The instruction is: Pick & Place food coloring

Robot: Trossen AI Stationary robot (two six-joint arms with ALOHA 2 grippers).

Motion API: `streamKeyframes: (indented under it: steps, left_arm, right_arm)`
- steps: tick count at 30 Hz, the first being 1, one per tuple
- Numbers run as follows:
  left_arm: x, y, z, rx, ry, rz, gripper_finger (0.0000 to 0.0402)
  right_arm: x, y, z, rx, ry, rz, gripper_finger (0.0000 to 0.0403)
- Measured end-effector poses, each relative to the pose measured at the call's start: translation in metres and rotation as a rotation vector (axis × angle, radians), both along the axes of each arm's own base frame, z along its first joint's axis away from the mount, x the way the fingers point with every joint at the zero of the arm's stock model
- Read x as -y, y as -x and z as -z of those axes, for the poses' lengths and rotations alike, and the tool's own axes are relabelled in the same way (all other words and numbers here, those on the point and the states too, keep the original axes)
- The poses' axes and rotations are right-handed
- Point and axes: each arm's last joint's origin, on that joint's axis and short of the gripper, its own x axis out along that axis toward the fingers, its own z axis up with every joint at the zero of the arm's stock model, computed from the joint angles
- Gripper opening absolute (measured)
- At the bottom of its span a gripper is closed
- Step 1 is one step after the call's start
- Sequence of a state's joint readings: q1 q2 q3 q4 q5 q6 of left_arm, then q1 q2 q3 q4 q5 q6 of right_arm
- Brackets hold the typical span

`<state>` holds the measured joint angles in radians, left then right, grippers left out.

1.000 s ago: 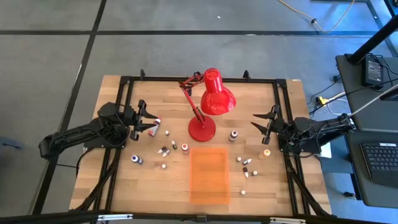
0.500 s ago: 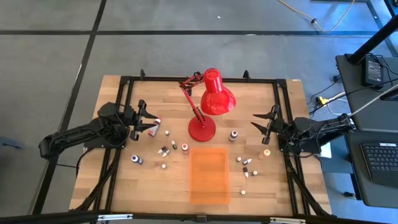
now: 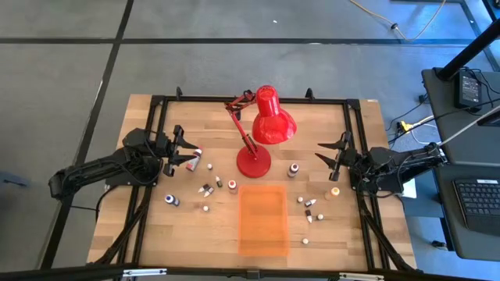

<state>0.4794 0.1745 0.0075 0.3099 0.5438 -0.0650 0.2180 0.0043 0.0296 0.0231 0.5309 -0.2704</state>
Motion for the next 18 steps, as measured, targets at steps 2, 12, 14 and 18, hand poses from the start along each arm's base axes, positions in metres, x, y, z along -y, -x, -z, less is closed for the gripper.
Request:
streamKeyframes:
  steps: [2,12,14,18]
  left_arm:
    - [0.0000,0.0000,-0.0001,0.000,0.000,0.000,0.0148]
    - [0.0000,0.0000,0.0000,0.000,0.000,0.000,0.0148]
    - [0.0000,0.0000,-0.0001,0.000,0.000,0.000,0.0148]
    - [0.0000,0.0000,0.0000,0.000,0.000,0.000,0.0148]
  right_arm:
    - [0.0000,0.0000,0.0000,0.000,0.000,0.000,0.0170]
    - [-0.0001,0.0000,0.0000,0.001,0.000,-0.002,0.0170]
    - [-0.0005,-0.0001,-0.0001,0.001,0.000,-0.017,0.0170]
    - [-0.0014,-0.0004,-0.0002,0.002,0.000,-0.050,0.0170]
